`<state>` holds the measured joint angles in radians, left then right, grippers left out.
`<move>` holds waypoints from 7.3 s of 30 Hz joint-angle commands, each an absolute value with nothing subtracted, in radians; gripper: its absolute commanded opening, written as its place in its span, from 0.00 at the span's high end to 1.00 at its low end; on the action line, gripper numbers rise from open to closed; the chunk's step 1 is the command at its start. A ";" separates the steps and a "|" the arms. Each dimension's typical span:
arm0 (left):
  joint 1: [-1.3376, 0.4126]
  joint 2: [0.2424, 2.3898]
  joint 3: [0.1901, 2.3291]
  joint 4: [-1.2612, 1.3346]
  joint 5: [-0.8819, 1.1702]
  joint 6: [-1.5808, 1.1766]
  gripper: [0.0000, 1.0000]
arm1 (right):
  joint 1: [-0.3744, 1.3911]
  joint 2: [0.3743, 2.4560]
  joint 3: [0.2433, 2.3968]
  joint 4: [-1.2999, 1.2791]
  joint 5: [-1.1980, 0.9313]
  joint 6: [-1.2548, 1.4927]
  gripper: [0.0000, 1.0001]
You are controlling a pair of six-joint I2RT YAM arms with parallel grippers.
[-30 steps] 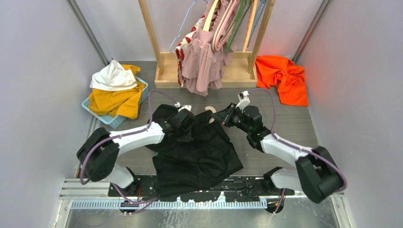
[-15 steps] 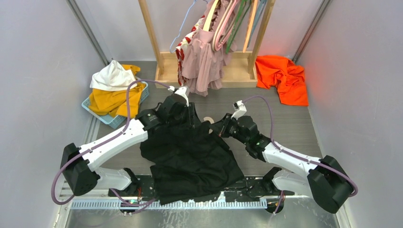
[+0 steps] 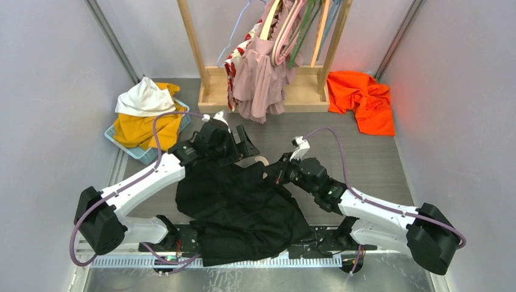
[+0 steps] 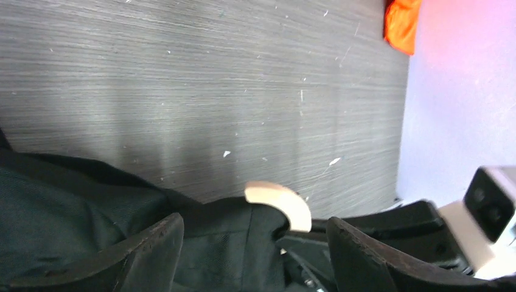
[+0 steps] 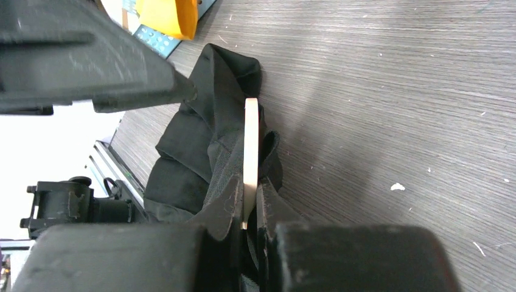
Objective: Place the skirt on the hanger
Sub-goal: Adjust the skirt on the hanger.
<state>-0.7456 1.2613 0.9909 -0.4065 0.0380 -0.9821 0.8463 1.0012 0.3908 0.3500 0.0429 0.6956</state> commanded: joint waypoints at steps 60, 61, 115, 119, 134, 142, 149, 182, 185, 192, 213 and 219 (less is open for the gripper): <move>-0.753 1.485 1.061 -0.290 0.268 -1.226 1.00 | 1.034 0.834 0.687 -0.389 0.154 0.561 0.30; -0.753 1.484 1.065 -0.295 0.268 -1.218 1.00 | 1.034 0.807 0.686 -0.432 0.149 0.578 0.30; -0.750 1.448 1.094 -0.372 0.317 -1.100 1.00 | 1.045 0.630 0.446 -0.525 -0.039 0.848 0.36; -0.750 1.446 1.099 -0.371 0.317 -1.099 1.00 | 1.045 0.625 0.409 -0.455 -0.152 0.867 0.38; -0.750 1.435 1.131 -0.401 0.313 -1.075 1.00 | 1.045 0.659 0.419 -0.582 -0.208 0.858 0.36; -0.749 1.442 1.137 -0.400 0.317 -1.068 1.00 | 1.046 0.702 0.411 -0.489 -0.346 0.862 0.32; -0.749 1.442 1.173 -0.445 0.327 -0.989 1.00 | 1.045 0.722 0.449 -0.395 -0.449 0.880 0.98; -0.773 1.409 1.824 -1.125 0.224 -0.494 0.95 | 1.016 0.803 1.218 -0.849 -0.049 0.540 0.99; -0.774 1.418 1.877 -1.166 0.250 -0.476 0.95 | 0.997 0.805 1.252 -0.886 -0.028 0.516 0.99; -0.773 1.472 2.098 -1.267 0.295 -0.458 0.93 | 0.984 0.845 1.394 -0.952 -0.081 0.463 0.99; -0.748 1.651 2.428 -1.415 0.161 -0.467 0.93 | 0.984 0.876 1.406 -0.914 -0.500 0.407 0.99; -0.744 1.689 2.484 -1.438 0.146 -0.472 0.93 | 0.983 0.919 1.506 -0.749 -0.693 0.455 0.99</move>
